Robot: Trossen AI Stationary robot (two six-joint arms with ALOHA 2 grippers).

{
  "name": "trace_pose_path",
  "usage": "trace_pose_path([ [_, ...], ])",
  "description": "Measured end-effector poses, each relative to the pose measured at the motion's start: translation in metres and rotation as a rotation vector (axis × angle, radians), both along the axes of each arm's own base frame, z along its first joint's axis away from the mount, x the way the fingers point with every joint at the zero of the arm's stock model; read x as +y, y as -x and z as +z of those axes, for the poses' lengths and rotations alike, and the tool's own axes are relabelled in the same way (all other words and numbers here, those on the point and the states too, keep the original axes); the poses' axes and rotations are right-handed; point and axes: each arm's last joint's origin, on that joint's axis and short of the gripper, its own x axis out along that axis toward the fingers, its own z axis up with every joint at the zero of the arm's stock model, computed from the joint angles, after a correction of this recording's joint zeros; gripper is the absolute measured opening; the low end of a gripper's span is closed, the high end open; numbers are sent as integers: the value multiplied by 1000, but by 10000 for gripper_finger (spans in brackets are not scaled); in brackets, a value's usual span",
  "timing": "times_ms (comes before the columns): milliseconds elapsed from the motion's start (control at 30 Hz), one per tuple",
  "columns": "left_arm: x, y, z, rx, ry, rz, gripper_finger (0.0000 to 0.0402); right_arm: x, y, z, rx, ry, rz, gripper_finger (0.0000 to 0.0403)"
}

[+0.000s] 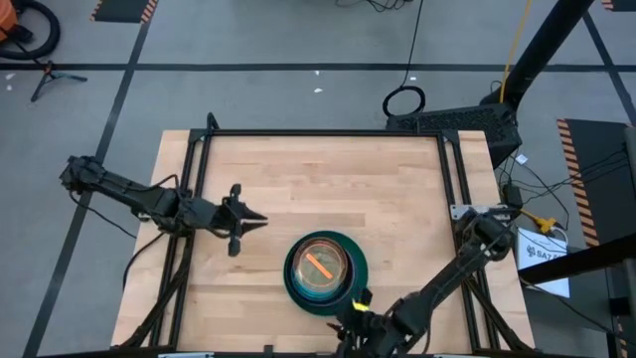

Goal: Stack plastic plates
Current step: Stack the orange plate on top of the blue plate

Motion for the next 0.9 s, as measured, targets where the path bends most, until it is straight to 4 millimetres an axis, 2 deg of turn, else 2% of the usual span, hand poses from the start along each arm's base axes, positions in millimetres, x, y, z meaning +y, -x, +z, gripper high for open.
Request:
trace_pose_path([
  [133, -11, -5, 1, -37, -2, -56, 72, -8, -5, -17, -46, 131, -166, 120],
  [300, -16, -8, 2, -59, -8, -80, 72, -47, -33, -38, 14, 222, -279, 85],
  [433, -16, -8, 1, -53, -11, -79, 72, -77, -52, -38, 74, 223, -265, 56],
  [500, -16, -7, 1, -47, -13, -80, 72, -85, -59, -39, 114, 181, -227, 42],
  [733, -16, -7, 0, -38, -41, -89, 72, -89, -60, -41, 173, 116, -187, 7],
  [900, -16, -7, 0, -38, -52, -94, 72, -84, -59, -41, 197, 44, -156, 3],
])
